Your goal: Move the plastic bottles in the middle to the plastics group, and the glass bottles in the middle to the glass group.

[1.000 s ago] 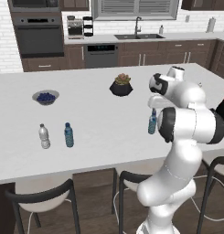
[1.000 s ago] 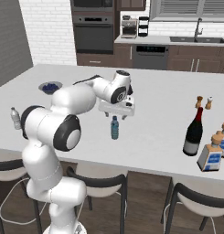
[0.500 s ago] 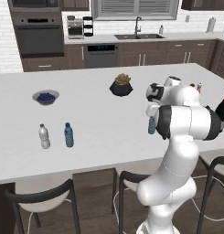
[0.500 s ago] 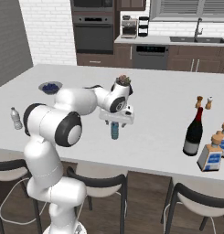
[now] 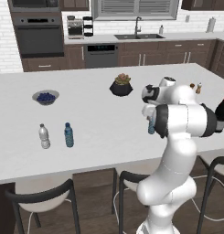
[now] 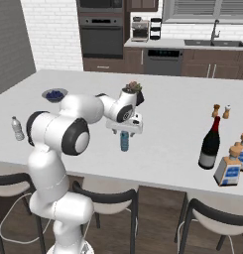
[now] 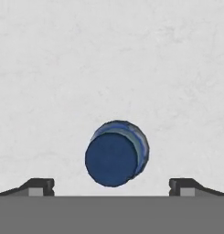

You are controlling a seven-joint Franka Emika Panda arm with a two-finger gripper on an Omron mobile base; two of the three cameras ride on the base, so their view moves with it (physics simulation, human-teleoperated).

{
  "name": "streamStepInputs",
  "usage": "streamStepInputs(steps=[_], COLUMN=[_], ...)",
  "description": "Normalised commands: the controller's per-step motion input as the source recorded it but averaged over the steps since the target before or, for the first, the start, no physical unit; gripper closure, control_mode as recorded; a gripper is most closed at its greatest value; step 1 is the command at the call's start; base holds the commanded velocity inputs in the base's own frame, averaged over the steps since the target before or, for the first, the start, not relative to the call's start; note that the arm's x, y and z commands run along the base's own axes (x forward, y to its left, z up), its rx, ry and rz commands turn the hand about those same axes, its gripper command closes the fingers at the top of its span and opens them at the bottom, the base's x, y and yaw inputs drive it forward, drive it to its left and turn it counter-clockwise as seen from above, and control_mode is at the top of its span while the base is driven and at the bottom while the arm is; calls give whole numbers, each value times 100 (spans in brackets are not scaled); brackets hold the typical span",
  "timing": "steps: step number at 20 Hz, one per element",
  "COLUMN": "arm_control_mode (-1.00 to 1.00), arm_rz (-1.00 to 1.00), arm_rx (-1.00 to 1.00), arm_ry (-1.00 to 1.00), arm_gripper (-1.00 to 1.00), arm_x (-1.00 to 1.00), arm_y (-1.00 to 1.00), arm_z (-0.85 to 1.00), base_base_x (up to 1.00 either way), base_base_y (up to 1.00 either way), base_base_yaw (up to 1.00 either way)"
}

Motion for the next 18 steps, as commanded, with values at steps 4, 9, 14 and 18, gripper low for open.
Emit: streamStepInputs(steps=[4, 9, 14, 18], arm_control_mode=[-100, -100, -100, -100], arm_rz=[-12, -13, -2, 0], arm_rx=[-7, -10, 0, 0], arm_ry=[0, 5, 1, 0], arm_gripper=[-100, -100, -100, -100], arm_x=[5, 13, 0, 0], arm_y=[0, 0, 0, 0], arm_z=[0, 5, 0, 0], base_base_x=[0, 0, 0, 0], base_base_y=[0, 0, 0, 0], base_base_yaw=[0, 0, 0, 0])
